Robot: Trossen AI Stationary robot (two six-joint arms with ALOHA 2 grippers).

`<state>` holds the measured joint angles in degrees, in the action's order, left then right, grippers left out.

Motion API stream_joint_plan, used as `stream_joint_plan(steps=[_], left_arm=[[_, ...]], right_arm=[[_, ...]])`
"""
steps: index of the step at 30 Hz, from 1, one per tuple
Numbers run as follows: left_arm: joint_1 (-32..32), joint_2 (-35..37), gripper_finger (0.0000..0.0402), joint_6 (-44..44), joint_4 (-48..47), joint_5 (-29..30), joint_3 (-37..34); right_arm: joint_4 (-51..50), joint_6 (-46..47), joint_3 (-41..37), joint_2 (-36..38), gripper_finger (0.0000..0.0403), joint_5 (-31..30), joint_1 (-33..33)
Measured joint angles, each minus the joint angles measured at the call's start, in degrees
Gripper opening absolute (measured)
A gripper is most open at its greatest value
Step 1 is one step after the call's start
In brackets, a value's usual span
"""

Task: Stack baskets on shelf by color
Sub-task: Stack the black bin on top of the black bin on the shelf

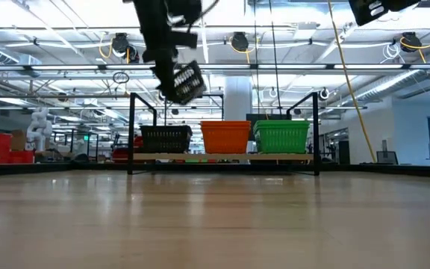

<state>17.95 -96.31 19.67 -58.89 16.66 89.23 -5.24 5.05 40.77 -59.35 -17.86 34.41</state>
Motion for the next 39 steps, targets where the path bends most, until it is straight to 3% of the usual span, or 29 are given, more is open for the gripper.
stream_joint_plan(steps=[6,15,30,34,39], left_arm=[[3.91,-3.86,0.001,1.45,-7.53,-2.01,0.02],[2.0,-4.52,0.0007,0.94,-10.01,-2.12,0.02],[1.08,-4.4,0.0172,-8.19,-9.83,-1.65,0.02],[1.08,-4.4,0.0189,-10.36,-5.8,-1.46,0.02],[0.56,-4.47,0.0178,-12.77,-2.46,0.44,0.02]], right_arm=[[-0.74,-0.23,0.0,0.0,0.0004,0.1,0.0],[-1.06,-1.46,0.0,0.0,0.0004,0.13,0.02],[-1.7,-1.39,0.0,0.0,0.0004,0.15,0.02],[-1.7,-1.41,0.0,0.0,0.0004,0.15,0.02],[-1.71,-1.28,0.0,0.0,0.0004,0.17,0.02]])
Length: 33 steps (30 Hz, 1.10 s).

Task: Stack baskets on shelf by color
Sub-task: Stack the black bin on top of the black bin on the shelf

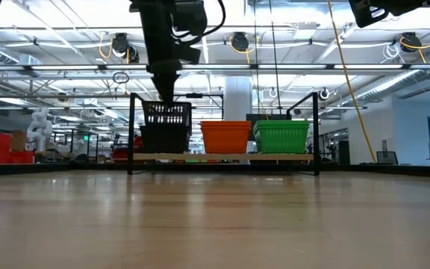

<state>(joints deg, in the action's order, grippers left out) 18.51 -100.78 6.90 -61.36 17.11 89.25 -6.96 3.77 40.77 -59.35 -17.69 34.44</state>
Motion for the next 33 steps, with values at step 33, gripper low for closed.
stream_joint_plan(steps=[33], left_arm=[[-3.98,-0.3,0.0097,-1.77,11.25,6.93,-5.2]], right_arm=[[-0.2,0.0,0.0,0.0,0.0004,-0.15,0.04]])
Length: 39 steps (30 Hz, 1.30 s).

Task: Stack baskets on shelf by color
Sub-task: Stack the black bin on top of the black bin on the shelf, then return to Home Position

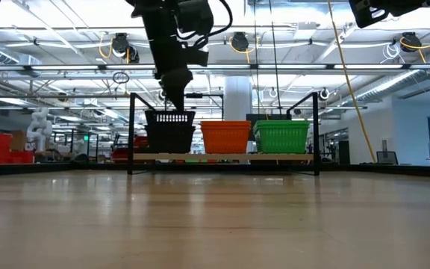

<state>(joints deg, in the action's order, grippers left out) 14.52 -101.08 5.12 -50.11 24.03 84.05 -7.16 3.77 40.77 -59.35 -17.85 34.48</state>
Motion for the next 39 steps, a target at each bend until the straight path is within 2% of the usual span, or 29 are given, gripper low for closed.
stream_joint_plan(steps=[7,10,14,21,30,36,39], left_arm=[[0.87,0.0,0.015,-0.91,-5.41,-2.02,0.0],[0.81,0.0,0.0166,-0.98,-7.03,-4.45,0.0],[0.61,0.0,0.0179,-1.57,-7.1,-4.55,0.0],[-0.26,0.04,0.0184,-3.13,-5.5,-6.41,-2.69],[-2.19,0.08,0.0184,-4.19,-5.27,-2.43,-5.88],[-2.67,3.01,0.0184,-3.75,-3.55,-0.9,-5.88],[-2.67,5.3,0.0184,-3.74,-2.7,-0.86,-5.88]], right_arm=[[-1.05,0.0,0.01,0.0,0.0004,-0.04,0.03],[-1.07,0.03,0.02,0.0,0.0004,-0.04,0.03],[-0.97,0.03,0.02,0.0,0.0004,-0.07,0.03],[-0.94,1.95,0.02,0.0,0.0004,-0.07,0.03],[-0.94,1.58,0.02,0.0,0.0004,-0.2,0.03],[-0.94,1.47,0.02,0.0,0.0004,-0.33,0.0],[-1.02,0.56,0.02,-0.02,0.0004,-2.71,0.03]])
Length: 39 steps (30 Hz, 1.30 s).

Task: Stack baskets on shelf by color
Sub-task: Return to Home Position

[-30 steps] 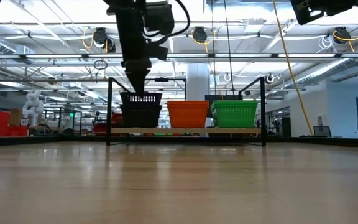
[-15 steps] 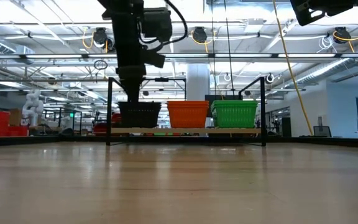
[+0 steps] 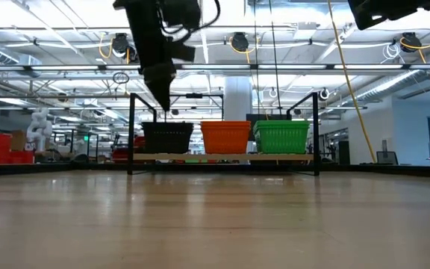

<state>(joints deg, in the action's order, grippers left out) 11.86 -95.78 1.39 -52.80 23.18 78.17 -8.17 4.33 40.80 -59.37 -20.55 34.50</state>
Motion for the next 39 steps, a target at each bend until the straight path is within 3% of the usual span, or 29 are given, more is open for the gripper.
stream_joint_plan(steps=[6,9,13,16,18,20,25,31,35,39], left_arm=[[-0.86,4.24,0.0184,-1.43,0.12,0.26,-0.07],[-3.5,7.2,0.0184,-4.08,8.67,0.39,-4.41],[-9.77,11.08,0.0184,-5.26,29.92,-2.05,-17.07],[-15.82,14.08,0.0184,-7.32,43.98,-2.17,-26.72],[-19.62,16.17,0.0184,-7.57,51.48,-0.24,-31.27],[-22.92,20.84,0.0184,-7.52,52.18,4.32,-34.67],[-28.05,37.73,0.0184,-6.86,49.44,13.48,-38.45],[-31.74,56.53,0.0184,-6.4,51.64,14.97,-48.68],[-32.95,64.53,0.0184,-5.13,57.95,16.36,-59.05],[-32.91,71.0,0.0184,-2.54,63.02,17.86,-64.52]], right_arm=[[1.34,-0.8,-0.85,0.02,0.0004,-2.17,-0.53],[6.85,-2.23,-5.54,0.0,0.0004,-3.88,-1.5],[26.96,-2.45,-16.52,-0.2,0.0004,-6.37,-3.74],[46.47,-1.03,-24.65,-0.87,0.0004,-2.86,-5.73],[55.19,-0.96,-27.75,-0.94,0.0004,1.21,-6.76],[58.07,-2.56,-28.79,0.25,0.0004,2.74,-7.24],[51.08,-8.81,-26.53,11.41,0.0004,2.83,-7.43],[30.78,-10.73,-25.68,28.51,0.0004,2.02,-7.73],[24.54,-10.01,-25.67,35.75,0.0004,1.25,-7.97],[21.04,-11.76,-25.66,40.34,0.0004,1.34,-8.66]])
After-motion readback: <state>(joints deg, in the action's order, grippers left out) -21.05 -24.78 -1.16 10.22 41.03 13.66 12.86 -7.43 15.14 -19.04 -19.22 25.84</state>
